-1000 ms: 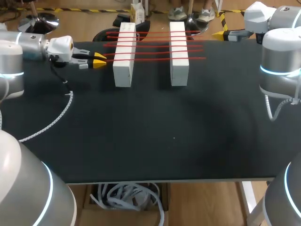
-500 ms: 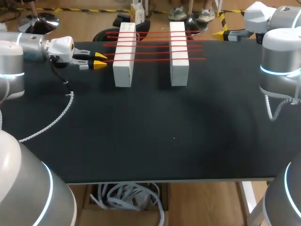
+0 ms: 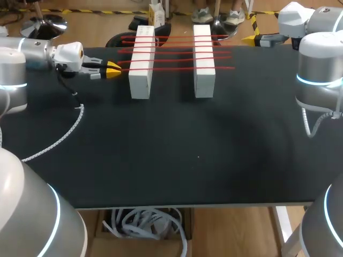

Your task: Grab the tape and strap the tape.

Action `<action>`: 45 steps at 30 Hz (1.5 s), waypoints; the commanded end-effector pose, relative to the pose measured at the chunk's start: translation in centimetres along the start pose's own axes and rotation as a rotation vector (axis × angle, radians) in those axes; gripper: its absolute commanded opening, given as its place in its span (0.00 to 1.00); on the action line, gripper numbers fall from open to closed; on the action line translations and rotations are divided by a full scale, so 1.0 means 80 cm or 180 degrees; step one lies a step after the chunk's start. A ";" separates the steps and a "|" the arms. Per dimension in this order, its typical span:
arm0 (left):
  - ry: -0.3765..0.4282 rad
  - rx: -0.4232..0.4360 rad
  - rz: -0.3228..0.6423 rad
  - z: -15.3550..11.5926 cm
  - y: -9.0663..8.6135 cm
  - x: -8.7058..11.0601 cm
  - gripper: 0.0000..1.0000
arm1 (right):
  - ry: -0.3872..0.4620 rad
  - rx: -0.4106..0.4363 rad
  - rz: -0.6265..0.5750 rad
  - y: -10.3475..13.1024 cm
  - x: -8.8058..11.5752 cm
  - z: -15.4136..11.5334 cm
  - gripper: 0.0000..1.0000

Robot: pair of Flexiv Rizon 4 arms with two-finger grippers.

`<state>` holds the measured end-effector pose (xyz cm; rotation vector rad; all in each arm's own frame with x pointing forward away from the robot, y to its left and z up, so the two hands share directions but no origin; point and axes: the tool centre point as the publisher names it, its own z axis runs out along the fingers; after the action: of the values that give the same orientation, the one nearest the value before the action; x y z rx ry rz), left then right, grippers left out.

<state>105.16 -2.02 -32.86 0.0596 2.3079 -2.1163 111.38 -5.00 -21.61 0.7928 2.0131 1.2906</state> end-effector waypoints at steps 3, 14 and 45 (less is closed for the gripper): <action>-0.0073 0.0126 -0.0075 0.000 -0.006 0.002 0.00 | 0.0000 0.0000 0.0000 0.000 0.000 0.000 1.00; 0.0011 0.0606 -0.0330 0.012 -0.065 0.023 0.00 | 0.0000 0.0000 0.0000 0.000 0.000 0.000 1.00; -0.0028 0.1216 0.0057 0.016 -0.185 0.050 0.00 | 0.0000 0.0000 0.0000 0.000 0.000 0.000 1.00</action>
<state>100.38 -4.73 -18.98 0.0131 1.7955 -2.5267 111.38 -5.01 -21.61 0.7928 2.0130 1.2906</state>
